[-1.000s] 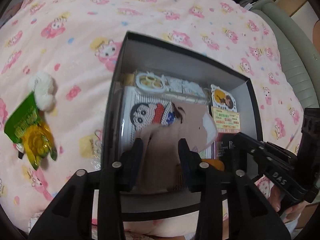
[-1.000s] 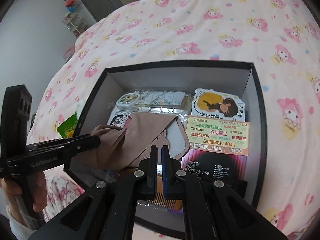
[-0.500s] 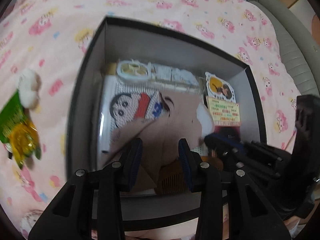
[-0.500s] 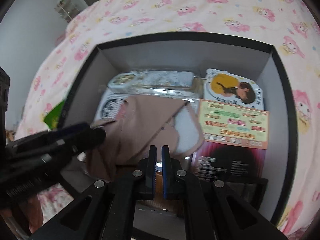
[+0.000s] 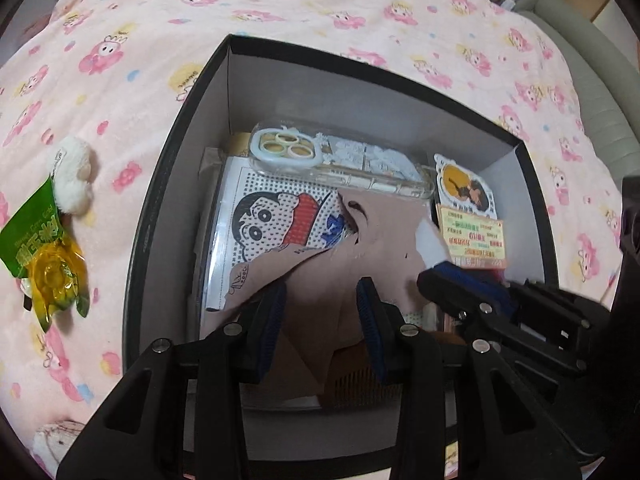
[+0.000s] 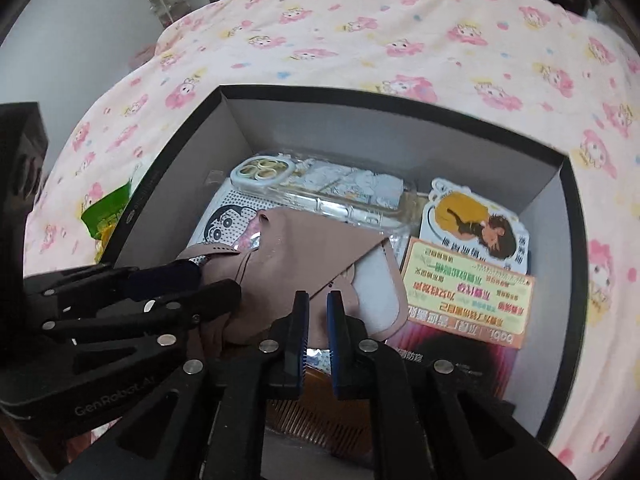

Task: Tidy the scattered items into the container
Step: 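Lower the beige cloth into the box and open the left gripper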

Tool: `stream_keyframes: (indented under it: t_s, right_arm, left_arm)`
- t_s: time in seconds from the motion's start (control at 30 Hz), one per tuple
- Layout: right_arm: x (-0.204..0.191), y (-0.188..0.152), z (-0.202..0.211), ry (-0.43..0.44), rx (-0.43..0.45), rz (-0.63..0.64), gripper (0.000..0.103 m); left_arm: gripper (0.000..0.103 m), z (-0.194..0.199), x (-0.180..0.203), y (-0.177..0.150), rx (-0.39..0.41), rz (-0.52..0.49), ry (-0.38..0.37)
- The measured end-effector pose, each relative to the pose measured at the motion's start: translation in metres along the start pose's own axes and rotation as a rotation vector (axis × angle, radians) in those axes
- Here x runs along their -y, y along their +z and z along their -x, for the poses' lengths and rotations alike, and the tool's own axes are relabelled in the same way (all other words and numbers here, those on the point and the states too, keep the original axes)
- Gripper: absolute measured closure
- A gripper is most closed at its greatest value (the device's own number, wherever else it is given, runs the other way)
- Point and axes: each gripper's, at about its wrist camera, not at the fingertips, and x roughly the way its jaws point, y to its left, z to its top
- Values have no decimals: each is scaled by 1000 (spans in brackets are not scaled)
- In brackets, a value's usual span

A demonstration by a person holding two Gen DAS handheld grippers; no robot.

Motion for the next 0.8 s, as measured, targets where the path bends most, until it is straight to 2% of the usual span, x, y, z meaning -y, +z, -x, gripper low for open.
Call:
stream_keyframes:
  t_s: [0.13,0.23,0.3,0.4,0.47,0.53,0.57,0.63,0.7,0.8]
  right_arm:
    - [9,0,-2,1,14,-24,95]
    - [17,-3,-17,38,-58,-53,94]
    - [22,-7,-25,71,-103,-84,92]
    - [22,-6,-12,46,-49,-89,89]
    - [21,-4,-2,4,2,-78,86]
    - [22,-4,-4,-16,-12,-74,81]
    - [23,-6,-8,-12,-49,-77,81]
    - [25,-10,-4,34,-65,-90,81]
    - [24,-12,12,49,-11,-86,78]
    - [20,-8,23,5,55,-69,68]
  left_arm:
    - [66,-10,4,2,-21,32,1]
    - [66,-20,6,1,-67,45,40]
    - [66,-18,7,-1,-58,49,35]
    - [65,-10,10,0,-16,41,16]
    - [65,-15,11,1,-41,40,24]
    - [65,-22,9,2,-72,50,50]
    - [65,-21,9,2,-71,53,49]
    - [65,-11,12,0,-55,50,11]
    - [65,-1,16,-2,-25,35,-9]
    - [65,-2,17,-1,-28,24,-5]
